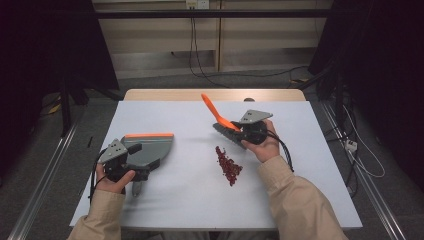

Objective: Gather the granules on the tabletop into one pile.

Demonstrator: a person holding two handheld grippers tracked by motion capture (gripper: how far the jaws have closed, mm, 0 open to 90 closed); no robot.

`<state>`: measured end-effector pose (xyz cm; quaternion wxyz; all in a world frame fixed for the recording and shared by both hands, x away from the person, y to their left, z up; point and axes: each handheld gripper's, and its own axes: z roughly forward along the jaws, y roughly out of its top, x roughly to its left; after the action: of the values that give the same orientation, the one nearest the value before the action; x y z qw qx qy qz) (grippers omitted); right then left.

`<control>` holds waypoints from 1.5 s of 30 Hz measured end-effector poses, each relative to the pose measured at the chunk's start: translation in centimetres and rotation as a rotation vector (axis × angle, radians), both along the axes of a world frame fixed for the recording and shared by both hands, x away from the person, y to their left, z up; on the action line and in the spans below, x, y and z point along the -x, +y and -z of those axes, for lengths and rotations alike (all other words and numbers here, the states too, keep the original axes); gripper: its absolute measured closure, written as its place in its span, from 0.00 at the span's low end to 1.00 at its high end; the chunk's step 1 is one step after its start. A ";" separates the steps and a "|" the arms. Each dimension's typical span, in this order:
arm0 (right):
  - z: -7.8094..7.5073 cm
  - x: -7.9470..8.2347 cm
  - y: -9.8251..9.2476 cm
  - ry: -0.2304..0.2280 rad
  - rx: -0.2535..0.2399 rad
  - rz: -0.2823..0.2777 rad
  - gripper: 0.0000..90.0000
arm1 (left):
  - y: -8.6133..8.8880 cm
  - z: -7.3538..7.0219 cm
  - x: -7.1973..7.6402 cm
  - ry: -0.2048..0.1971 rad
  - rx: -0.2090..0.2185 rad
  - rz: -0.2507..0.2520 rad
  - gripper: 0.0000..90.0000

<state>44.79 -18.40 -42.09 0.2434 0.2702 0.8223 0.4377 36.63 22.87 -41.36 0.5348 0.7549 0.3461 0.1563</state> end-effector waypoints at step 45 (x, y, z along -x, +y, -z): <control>-0.2 5.0 2.3 0.072 0.126 -0.397 0.79 | 0.2 0.0 0.0 -0.002 0.003 -0.007 0.07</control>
<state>39.78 -16.11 -41.93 0.1392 0.1028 0.8933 0.4147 36.64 23.05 -41.33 0.5359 0.7525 0.3485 0.1586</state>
